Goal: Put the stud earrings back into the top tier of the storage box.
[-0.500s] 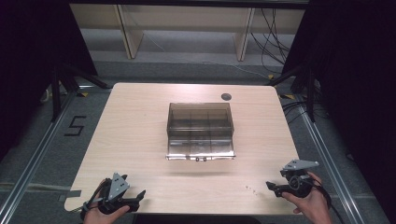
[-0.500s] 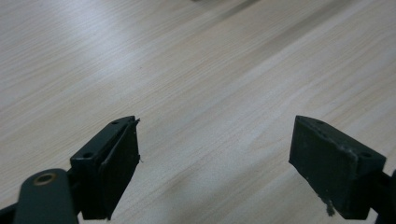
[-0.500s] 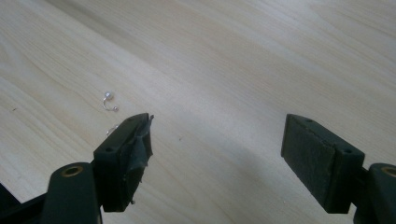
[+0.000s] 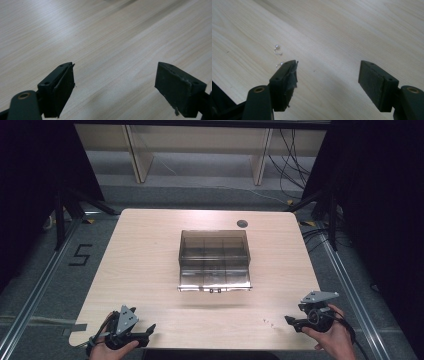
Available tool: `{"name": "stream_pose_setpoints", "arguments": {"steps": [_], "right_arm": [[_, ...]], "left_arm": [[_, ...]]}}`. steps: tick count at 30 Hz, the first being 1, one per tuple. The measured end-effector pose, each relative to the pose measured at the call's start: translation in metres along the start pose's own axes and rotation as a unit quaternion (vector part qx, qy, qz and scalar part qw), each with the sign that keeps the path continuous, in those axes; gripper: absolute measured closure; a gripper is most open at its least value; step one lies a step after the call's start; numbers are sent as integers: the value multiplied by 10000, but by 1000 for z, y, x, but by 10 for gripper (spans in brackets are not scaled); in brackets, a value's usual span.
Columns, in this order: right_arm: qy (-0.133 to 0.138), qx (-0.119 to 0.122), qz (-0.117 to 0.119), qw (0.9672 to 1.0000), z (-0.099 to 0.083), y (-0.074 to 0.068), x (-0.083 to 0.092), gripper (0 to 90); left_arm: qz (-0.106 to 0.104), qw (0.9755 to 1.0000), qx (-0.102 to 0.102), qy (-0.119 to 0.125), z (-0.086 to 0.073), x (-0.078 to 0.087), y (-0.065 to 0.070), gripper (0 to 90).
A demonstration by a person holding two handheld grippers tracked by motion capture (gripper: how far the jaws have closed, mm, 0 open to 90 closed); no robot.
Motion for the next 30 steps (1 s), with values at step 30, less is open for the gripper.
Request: {"name": "stream_pose_setpoints", "arguments": {"steps": [30], "right_arm": [[-694,727,352,9943,18,-34,-3,599]], "left_arm": [[15,10000,-25,5,1,0,-1,154]]}}
Point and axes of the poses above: each handheld gripper's, and its own axes: x roughly backward along the jaws, z roughly out of its top, y roughly to its right, the point moved 6 cm from there along -x, roughly forward along the jaws, and after that the axes turned 15 degrees about y, right-handed, at the moved point
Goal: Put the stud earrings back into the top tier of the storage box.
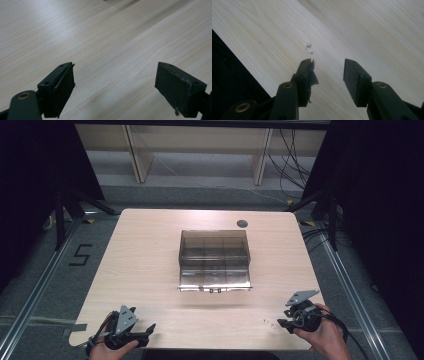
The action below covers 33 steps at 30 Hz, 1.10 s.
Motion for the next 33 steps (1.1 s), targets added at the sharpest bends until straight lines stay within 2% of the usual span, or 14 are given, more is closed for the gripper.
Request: {"name": "stream_pose_setpoints", "arguments": {"steps": [2,7,8,9,12,15,18,19,20,24,28,29,30,33], "right_arm": [[-82,-63,37,9999,0,-3,-1,607],[-156,51,118,9998,4,-6,-3,634],[-179,34,91,9998,4,-6,-4,636],[-190,45,88,9998,5,-6,-4,640],[-266,71,145,9995,7,-8,-6,651],[-362,187,174,9990,8,-8,-7,667],[-478,131,165,9986,8,-10,-8,682],[-493,226,126,9984,8,-7,-9,685],[-556,178,153,9982,7,-7,-10,688],[-647,172,211,9975,3,-4,-15,710],[-714,247,317,9966,1,-5,-21,730],[-776,166,342,9963,0,-7,-21,733],[-779,306,374,9958,0,-7,-24,739],[-957,312,426,9940,0,-11,-28,751]], "left_arm": [[30,10000,93,3,-1,-1,1,154],[-7,10000,5,-23,0,1,-1,154],[20,10000,70,20,0,0,0,154],[-35,9999,-73,-76,0,2,-2,154],[9,9999,126,7,-1,0,1,154],[32,9998,190,85,1,-1,2,154],[2,9999,103,-37,0,0,1,154],[21,9997,228,73,0,-1,3,154],[16,9999,167,30,0,-1,2,154],[25,9997,219,76,0,-2,3,154],[17,10000,76,37,1,-1,1,154],[15,9999,162,39,0,-1,2,154],[21,9999,114,44,1,-1,2,154],[26,10000,74,17,1,0,1,154]]}}
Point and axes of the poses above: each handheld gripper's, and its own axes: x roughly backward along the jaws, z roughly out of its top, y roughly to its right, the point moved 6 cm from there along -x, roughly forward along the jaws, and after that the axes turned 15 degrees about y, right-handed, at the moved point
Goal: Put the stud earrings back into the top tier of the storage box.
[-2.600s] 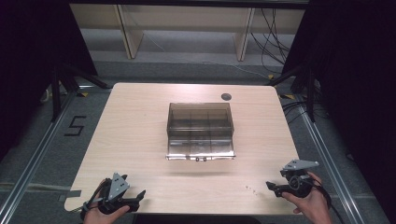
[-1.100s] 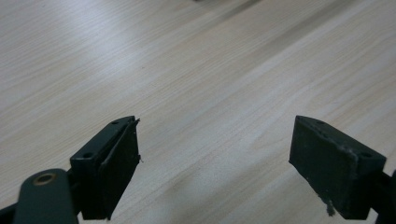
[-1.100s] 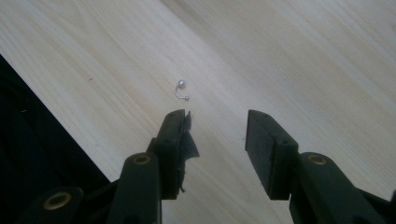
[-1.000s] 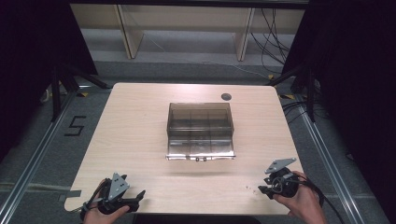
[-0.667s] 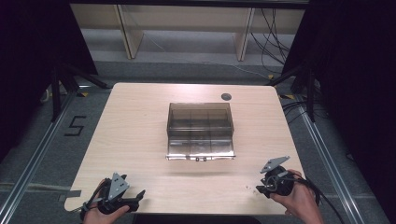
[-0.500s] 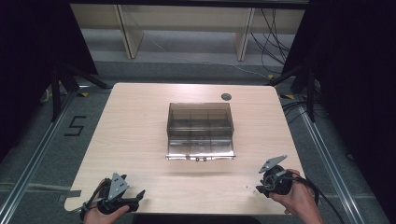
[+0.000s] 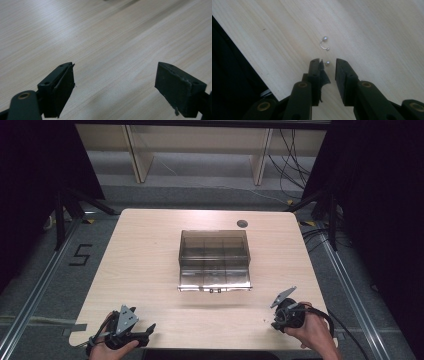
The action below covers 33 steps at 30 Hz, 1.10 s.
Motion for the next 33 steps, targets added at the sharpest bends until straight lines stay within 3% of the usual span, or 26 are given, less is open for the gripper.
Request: {"name": "stream_pose_setpoints", "arguments": {"steps": [2,8,11,14,23,24,25,28,31,33], "right_arm": [[-39,109,86,9999,1,-1,-4,759],[-208,120,67,9997,2,3,-10,772],[-314,169,108,9993,3,4,-14,777],[-426,239,176,9987,6,3,-16,787],[-1135,423,137,9925,15,4,-24,837],[-1163,598,217,9912,16,6,-25,847],[-1282,525,118,9903,16,3,-24,850],[-1443,762,191,9864,18,0,-26,865],[-1521,823,231,9847,20,0,-27,867],[-1558,723,180,9850,19,0,-26,868]], "left_arm": [[-21,10000,3,-19,0,0,0,154],[-15,10000,-1,-9,0,0,-1,154],[-4,9999,120,-1,0,-1,1,154],[-8,10000,-46,-54,0,0,-2,154],[-11,10000,38,-42,0,0,-1,154],[28,10000,30,-15,0,0,-1,154],[21,10000,-20,-32,1,0,-1,154],[15,10000,-52,-19,1,0,-2,154],[10,10000,-11,23,1,0,-1,154],[29,10000,-14,-23,1,1,-1,154]]}}
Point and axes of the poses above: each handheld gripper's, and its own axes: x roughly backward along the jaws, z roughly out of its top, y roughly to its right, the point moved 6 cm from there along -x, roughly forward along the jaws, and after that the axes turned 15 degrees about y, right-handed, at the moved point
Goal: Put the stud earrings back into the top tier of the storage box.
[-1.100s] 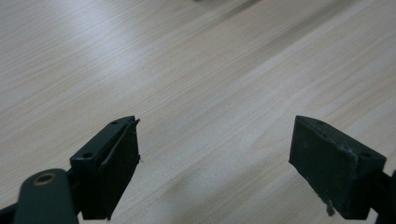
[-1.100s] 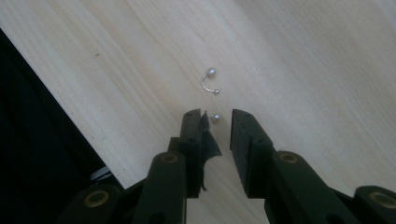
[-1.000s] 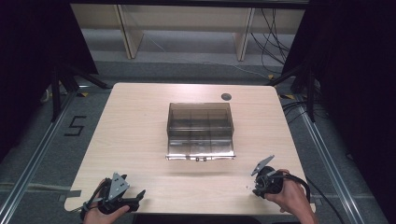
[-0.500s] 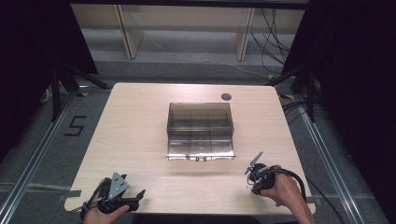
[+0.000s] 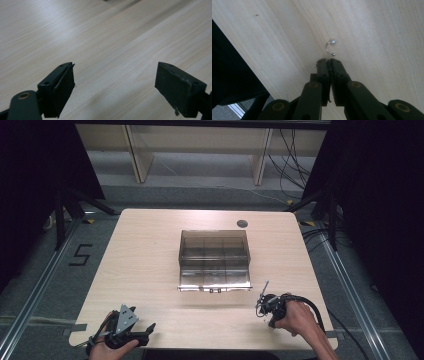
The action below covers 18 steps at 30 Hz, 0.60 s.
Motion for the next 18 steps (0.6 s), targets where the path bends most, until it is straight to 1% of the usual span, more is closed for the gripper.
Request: {"name": "stream_pose_setpoints", "arguments": {"steps": [1,2,3,4,5,6,7,8,9,10,11,12,13,14,16,17,18], "right_arm": [[-8,24,46,10000,0,1,0,868],[7,117,124,9999,0,2,0,868],[1,79,155,9998,0,2,0,868],[9,137,183,9997,-1,3,0,868],[9,63,132,9999,-1,3,1,868],[43,69,141,9999,-2,4,2,868],[82,57,163,9998,-2,4,4,868],[119,7,180,9998,-2,4,6,868],[208,54,128,9997,-2,6,11,868],[249,68,173,9995,-2,7,13,868],[278,102,146,9995,-2,8,17,868],[297,35,81,9995,-2,9,25,868],[379,87,77,9992,-1,11,29,868],[439,54,53,9990,1,13,36,868],[501,5,-27,9987,4,15,48,868],[551,-30,-22,9985,6,16,54,868],[665,20,16,9978,11,18,61,868]], "left_arm": [[-5,10000,23,9,0,0,0,154],[-12,10000,57,9,0,0,0,154],[-9,10000,8,4,0,0,0,154],[-24,10000,-52,-3,0,0,-1,154],[-30,9999,113,26,0,-1,1,154],[-22,10000,31,3,0,-1,0,154],[-56,9999,-114,-101,-1,1,-2,154],[-76,9999,-5,-85,-1,0,-1,154],[-65,10000,20,-55,-1,0,0,154],[-65,10000,-13,-66,-1,0,-1,154],[-61,9999,-100,-101,-1,1,-2,154],[-20,10000,-27,3,0,0,-1,154],[-12,10000,-21,10,0,-1,-1,154],[-21,10000,-74,-34,0,0,-2,154],[-22,10000,21,-39,-1,-1,-1,154],[-25,10000,25,-36,-1,-1,-1,154],[-27,10000,17,-37,-1,-1,-1,154]]}}
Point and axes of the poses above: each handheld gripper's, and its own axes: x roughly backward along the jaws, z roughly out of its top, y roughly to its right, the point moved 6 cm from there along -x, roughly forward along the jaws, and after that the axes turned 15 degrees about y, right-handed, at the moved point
